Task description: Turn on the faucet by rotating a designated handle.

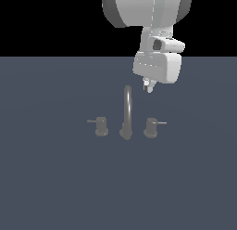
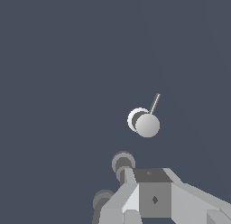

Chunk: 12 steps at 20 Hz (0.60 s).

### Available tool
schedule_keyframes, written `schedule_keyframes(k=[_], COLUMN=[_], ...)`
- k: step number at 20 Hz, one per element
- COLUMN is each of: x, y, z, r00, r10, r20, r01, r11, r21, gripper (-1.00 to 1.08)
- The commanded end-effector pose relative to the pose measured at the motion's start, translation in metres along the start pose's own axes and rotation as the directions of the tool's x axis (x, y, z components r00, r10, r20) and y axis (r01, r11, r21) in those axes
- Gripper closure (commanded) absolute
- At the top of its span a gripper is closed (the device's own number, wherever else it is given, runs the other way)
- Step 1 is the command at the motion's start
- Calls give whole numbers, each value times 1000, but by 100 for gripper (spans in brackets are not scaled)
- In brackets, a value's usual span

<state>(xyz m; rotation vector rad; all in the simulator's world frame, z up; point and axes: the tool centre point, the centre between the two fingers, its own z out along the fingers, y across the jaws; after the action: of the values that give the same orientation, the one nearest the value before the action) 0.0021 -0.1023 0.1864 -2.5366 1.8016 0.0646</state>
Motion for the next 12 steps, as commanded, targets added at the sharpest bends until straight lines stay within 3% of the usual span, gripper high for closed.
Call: schedule_keyframes(k=[1,12], x=[15,56], y=[-2,2], z=[25,103], r00=[996,943], r10=[85,329], r20=[-10,-41], r01=[-85,-329], r11=[996,944], r21=[2,15], gripper=[108,108])
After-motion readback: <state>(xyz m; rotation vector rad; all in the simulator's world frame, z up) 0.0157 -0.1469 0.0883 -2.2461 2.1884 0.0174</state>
